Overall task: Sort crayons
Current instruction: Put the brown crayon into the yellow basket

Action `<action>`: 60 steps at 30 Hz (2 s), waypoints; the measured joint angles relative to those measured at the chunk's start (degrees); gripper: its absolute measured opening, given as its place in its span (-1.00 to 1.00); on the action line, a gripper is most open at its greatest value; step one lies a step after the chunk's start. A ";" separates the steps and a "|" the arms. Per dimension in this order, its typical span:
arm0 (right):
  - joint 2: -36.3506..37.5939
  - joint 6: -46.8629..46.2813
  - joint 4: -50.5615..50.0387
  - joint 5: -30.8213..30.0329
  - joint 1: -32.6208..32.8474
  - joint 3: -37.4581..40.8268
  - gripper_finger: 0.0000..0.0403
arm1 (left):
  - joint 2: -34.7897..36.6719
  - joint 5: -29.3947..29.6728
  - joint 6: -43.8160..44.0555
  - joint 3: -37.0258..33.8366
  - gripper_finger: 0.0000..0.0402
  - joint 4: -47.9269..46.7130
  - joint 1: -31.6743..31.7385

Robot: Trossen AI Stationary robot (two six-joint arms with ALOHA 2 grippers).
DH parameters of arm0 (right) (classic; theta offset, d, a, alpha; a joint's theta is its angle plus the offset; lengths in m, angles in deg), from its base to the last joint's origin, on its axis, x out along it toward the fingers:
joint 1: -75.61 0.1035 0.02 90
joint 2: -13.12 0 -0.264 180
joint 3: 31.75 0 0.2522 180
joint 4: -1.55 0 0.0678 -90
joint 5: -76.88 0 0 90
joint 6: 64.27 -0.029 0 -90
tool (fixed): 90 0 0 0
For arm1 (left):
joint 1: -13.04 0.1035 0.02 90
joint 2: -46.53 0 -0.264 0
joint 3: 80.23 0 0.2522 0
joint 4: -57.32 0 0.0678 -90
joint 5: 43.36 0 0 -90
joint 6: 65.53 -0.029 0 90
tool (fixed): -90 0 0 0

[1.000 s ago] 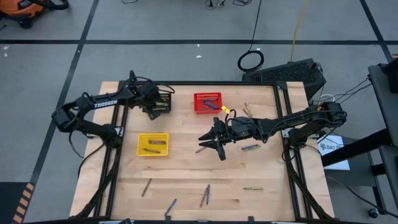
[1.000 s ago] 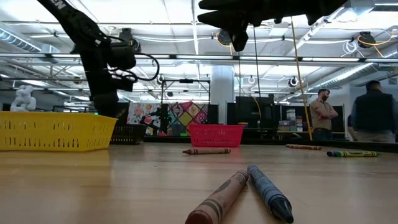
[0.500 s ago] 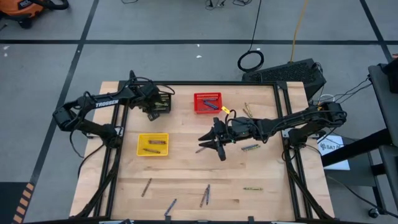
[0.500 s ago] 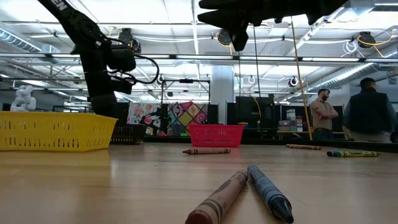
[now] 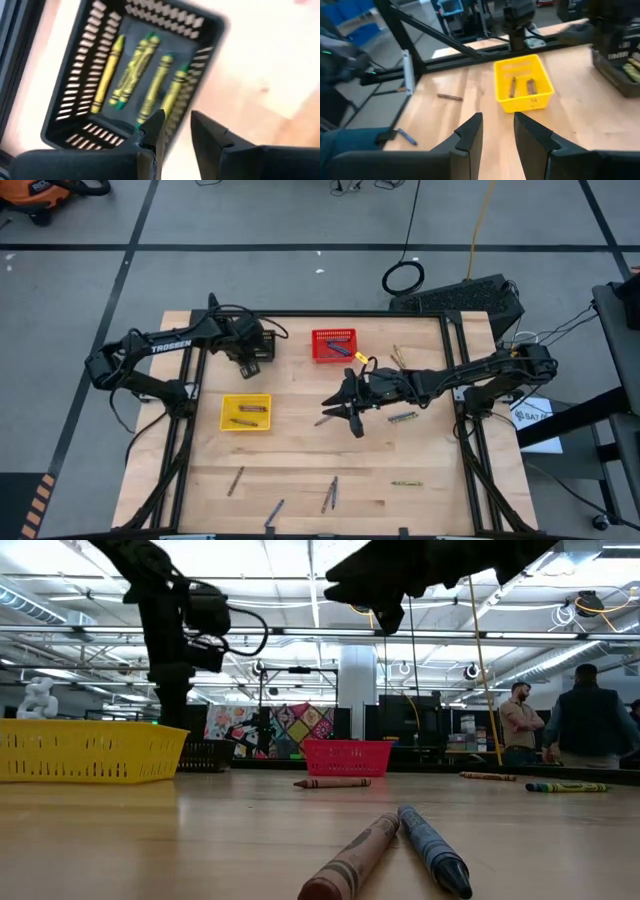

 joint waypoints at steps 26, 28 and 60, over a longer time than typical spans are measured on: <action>0.00 4.63 -4.29 -0.88 0.01 0.02 -0.51 | 9.39 -4.67 29.81 3.18 -0.57 -12.55 -32.42; 0.00 4.18 -5.10 -0.87 0.03 0.02 -0.51 | 9.35 -4.72 33.42 3.18 -0.57 -12.55 -35.76; 0.00 0.99 -7.56 -0.92 0.03 0.02 -0.51 | -2.68 2.86 91.45 3.12 -0.57 -3.94 -77.48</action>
